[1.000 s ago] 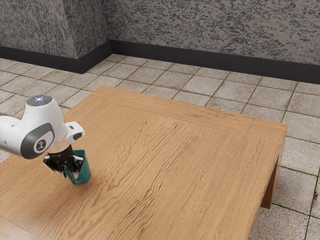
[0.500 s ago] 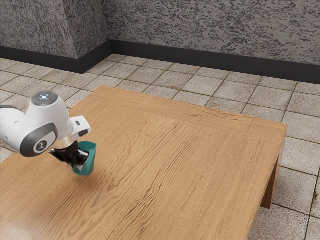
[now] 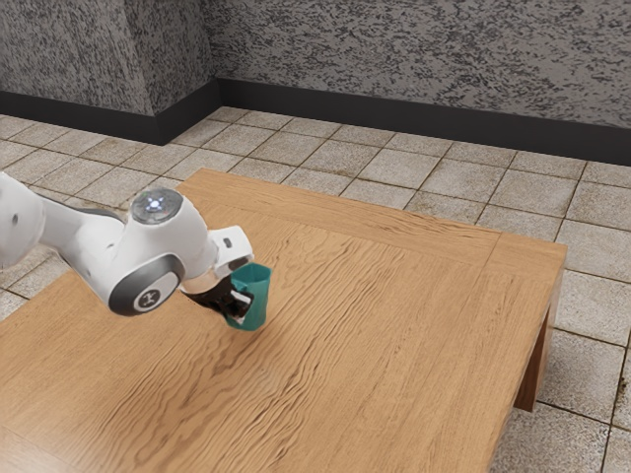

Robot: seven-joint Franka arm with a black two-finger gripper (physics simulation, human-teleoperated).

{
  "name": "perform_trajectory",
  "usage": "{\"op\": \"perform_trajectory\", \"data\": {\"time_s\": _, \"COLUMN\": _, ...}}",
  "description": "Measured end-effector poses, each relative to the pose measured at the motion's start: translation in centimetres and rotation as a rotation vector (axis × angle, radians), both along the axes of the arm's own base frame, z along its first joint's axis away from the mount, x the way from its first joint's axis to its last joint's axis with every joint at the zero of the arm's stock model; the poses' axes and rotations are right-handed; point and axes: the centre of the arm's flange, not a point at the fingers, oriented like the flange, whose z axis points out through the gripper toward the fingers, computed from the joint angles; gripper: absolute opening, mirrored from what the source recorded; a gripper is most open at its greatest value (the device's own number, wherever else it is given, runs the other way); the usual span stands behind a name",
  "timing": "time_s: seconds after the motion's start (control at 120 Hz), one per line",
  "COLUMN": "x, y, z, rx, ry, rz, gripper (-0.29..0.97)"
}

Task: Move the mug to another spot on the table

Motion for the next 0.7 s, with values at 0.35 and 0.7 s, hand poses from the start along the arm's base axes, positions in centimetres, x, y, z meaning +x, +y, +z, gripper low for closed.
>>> {"op": "perform_trajectory", "data": {"time_s": 0.35, "x": 1.9, "y": -1.1, "z": -1.9, "rx": -0.02, "ry": -0.032, "rz": -0.004, "gripper": -0.06}}
{"op": "perform_trajectory", "data": {"time_s": 0.7, "x": -0.3, "y": 0.8, "z": -2.0, "rx": -0.025, "ry": -0.015, "rz": 0.033, "gripper": -0.06}}
